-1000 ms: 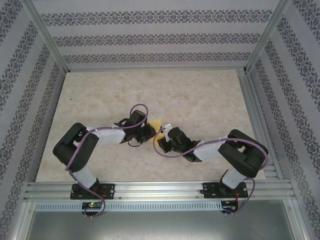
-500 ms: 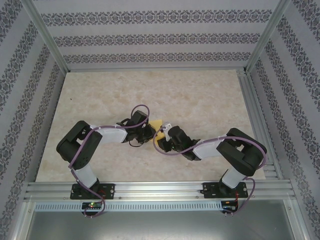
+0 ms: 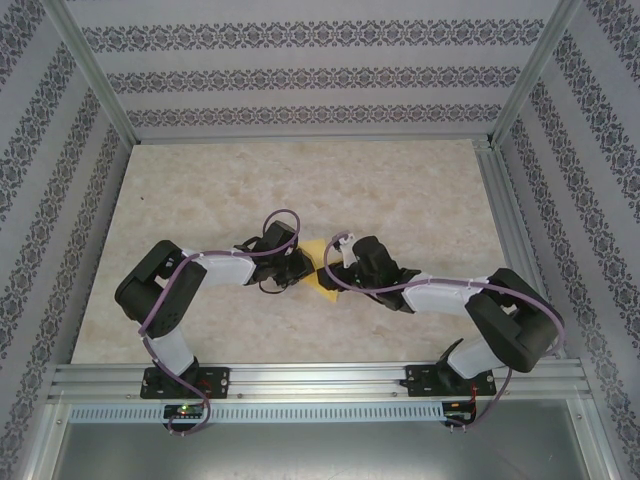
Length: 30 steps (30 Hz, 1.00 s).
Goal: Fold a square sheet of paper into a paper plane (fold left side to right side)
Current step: Fourth fold the wing at the center of the table.
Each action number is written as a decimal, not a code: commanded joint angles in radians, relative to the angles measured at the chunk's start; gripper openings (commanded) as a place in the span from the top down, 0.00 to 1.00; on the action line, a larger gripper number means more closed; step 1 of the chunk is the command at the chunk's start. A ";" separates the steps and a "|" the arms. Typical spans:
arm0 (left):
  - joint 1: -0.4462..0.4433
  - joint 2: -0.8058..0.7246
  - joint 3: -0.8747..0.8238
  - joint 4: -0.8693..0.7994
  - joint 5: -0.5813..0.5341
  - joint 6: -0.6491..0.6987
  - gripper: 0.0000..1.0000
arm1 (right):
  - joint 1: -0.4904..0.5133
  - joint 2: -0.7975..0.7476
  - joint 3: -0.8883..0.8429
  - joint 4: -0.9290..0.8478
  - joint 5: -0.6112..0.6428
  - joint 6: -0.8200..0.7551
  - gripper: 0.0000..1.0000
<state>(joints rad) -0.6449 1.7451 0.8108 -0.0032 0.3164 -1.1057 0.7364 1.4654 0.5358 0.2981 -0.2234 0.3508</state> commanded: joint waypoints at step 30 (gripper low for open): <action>-0.018 0.011 0.033 -0.022 -0.012 0.019 0.81 | -0.044 0.131 0.081 -0.106 -0.201 0.127 0.45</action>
<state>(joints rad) -0.6483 1.7451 0.8238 -0.0154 0.3157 -1.1049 0.6853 1.5791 0.5945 0.1715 -0.4034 0.4706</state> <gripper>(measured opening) 0.187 0.550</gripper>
